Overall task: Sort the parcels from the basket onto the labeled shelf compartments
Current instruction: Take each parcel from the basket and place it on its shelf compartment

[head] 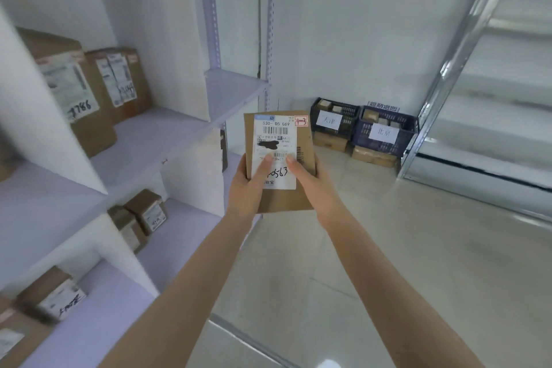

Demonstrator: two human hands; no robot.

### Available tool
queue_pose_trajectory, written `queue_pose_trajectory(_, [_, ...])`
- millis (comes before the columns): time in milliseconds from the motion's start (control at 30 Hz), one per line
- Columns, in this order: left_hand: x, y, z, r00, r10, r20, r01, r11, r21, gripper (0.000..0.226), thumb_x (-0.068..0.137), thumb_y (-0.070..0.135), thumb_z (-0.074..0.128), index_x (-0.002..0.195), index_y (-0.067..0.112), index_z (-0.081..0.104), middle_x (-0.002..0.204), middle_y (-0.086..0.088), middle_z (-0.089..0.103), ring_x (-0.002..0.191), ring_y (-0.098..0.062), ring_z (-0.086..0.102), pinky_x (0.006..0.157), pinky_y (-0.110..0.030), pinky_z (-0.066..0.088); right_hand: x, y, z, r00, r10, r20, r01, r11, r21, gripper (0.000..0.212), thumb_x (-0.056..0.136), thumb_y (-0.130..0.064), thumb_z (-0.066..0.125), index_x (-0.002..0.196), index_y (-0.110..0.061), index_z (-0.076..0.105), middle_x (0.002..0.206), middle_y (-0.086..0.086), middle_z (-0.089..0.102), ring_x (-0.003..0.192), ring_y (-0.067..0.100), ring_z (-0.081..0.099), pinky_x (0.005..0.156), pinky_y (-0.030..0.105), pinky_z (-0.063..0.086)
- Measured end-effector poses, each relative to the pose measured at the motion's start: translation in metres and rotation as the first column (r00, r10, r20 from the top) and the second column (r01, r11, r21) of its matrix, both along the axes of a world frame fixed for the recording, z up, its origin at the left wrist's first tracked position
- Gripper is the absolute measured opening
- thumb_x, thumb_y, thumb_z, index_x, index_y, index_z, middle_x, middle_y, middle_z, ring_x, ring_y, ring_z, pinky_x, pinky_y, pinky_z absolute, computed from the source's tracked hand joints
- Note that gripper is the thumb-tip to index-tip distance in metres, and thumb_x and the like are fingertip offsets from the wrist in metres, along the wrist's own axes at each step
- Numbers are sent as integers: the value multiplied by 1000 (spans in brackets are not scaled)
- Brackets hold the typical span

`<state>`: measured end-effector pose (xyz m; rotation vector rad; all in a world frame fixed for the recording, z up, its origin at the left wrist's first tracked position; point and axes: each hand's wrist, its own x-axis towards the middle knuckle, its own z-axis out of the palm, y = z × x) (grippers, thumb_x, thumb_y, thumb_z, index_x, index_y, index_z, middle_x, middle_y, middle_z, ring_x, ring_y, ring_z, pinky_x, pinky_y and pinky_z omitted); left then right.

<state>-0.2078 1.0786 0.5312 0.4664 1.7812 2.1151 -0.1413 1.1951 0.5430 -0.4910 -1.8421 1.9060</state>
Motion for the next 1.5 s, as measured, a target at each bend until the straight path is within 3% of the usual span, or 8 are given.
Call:
queue_pose_trajectory(167, [-83, 69, 27, 998, -13, -69, 11, 999, -32, 40, 90, 48, 60, 126, 32, 57, 108, 13, 72, 93, 2, 68, 82, -20, 53, -76, 66, 28, 997, -27, -68, 30, 999, 39, 44, 91, -28, 68, 133, -24, 55, 111, -13, 70, 89, -8, 67, 68, 6, 49])
queue_pose_trajectory(333, [-145, 137, 35, 996, 23, -88, -25, 999, -28, 30, 92, 42, 59, 121, 33, 56, 104, 13, 70, 80, 10, 66, 59, -6, 49, -145, 139, 30, 997, 14, -78, -10, 999, 52, 47, 89, -36, 70, 132, -29, 54, 117, -13, 70, 105, 4, 67, 94, 28, 50])
queue_pose_trajectory(533, [-227, 216, 31, 985, 131, -109, -135, 991, -24, 43, 90, 48, 59, 129, 31, 53, 112, 11, 70, 100, -4, 67, 87, -28, 54, -237, 230, 34, 977, 187, -103, -177, 979, 106, 41, 90, -34, 68, 129, -28, 55, 115, -13, 71, 103, 4, 68, 94, 30, 51])
queue_pose_trajectory(733, [-288, 263, 37, 955, 268, -125, -277, 959, -57, 33, 93, 40, 57, 124, 29, 54, 104, 16, 70, 86, 3, 68, 63, -11, 51, -329, 294, 35, 913, 404, -55, -391, 906, 163, 46, 87, -45, 69, 129, -37, 53, 118, -16, 69, 108, 8, 66, 100, 41, 50])
queue_pose_trajectory(867, [-328, 266, 32, 913, 396, -98, -404, 911, -81, 37, 92, 44, 58, 124, 28, 52, 104, 15, 69, 88, 1, 68, 68, -15, 52, -393, 301, 29, 858, 512, -29, -498, 845, 195, 51, 83, -50, 70, 130, -39, 52, 121, -15, 67, 109, 6, 66, 99, 40, 51])
queue_pose_trajectory(1000, [-382, 252, 25, 874, 471, -123, -483, 869, -106, 68, 79, 63, 63, 134, 25, 49, 116, 8, 69, 102, -8, 67, 91, -35, 54, -463, 292, 23, 806, 592, -9, -576, 787, 220, 63, 74, -61, 70, 130, -39, 52, 119, -13, 68, 110, 10, 65, 99, 42, 51])
queue_pose_trajectory(1367, [-505, 205, 7, 714, 662, -229, -695, 710, -116, 40, 93, 23, 62, 130, 24, 46, 104, 20, 64, 89, 11, 63, 70, -10, 50, -623, 241, 1, 624, 781, 1, -767, 612, 195, 51, 81, -34, 73, 129, -30, 54, 119, -8, 70, 108, 12, 67, 100, 41, 51])
queue_pose_trajectory(1500, [-532, 195, 1, 653, 711, -260, -755, 637, -156, 46, 90, 19, 66, 133, 23, 48, 109, 15, 66, 100, 0, 64, 83, -19, 51, -655, 230, -8, 582, 813, 7, -805, 574, 150, 51, 87, -23, 73, 133, -25, 52, 119, -6, 70, 108, 14, 68, 95, 35, 54])
